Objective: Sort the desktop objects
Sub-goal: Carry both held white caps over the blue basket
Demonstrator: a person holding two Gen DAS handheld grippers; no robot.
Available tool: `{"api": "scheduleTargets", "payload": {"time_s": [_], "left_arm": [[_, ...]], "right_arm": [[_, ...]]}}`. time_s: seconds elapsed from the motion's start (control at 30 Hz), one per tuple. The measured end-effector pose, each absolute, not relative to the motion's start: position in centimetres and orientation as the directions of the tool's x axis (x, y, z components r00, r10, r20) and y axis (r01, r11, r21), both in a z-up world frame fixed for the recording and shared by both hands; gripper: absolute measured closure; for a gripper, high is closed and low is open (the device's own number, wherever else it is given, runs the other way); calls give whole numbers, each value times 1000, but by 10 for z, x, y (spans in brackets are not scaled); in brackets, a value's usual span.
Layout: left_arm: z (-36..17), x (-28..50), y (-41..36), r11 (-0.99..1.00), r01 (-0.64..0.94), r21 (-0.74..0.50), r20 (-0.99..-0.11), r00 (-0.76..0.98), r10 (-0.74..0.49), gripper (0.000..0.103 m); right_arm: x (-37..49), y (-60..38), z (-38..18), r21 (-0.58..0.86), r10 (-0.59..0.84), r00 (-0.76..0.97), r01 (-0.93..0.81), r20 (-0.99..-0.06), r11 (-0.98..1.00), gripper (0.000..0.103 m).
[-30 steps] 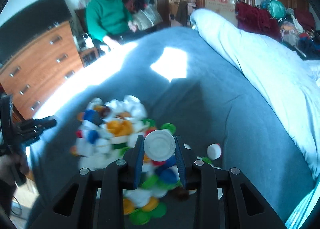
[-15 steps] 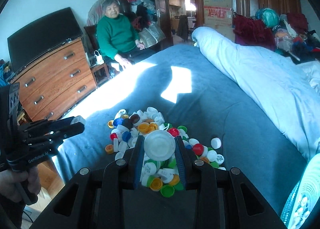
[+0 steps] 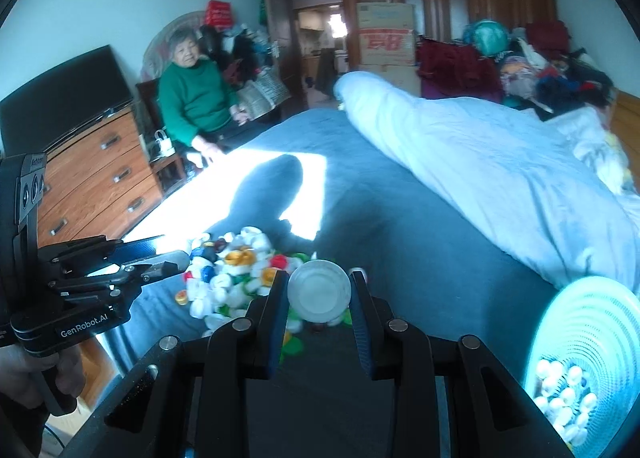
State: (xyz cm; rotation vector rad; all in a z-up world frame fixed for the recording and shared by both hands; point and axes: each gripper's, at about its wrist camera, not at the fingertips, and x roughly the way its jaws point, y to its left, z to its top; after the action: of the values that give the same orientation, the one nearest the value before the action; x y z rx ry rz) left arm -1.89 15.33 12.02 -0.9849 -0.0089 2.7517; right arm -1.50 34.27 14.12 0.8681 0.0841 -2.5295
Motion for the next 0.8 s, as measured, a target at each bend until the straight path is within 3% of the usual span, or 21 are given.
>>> {"api": "scheduleTargets", "payload": {"time_s": [0.8], "left_arm": [[155,-51,357,-880,-469,-75,-627,-664,408,78]], "right_arm": [[4,549,164,38,-145,-800,152,-582,-988,71]]}}
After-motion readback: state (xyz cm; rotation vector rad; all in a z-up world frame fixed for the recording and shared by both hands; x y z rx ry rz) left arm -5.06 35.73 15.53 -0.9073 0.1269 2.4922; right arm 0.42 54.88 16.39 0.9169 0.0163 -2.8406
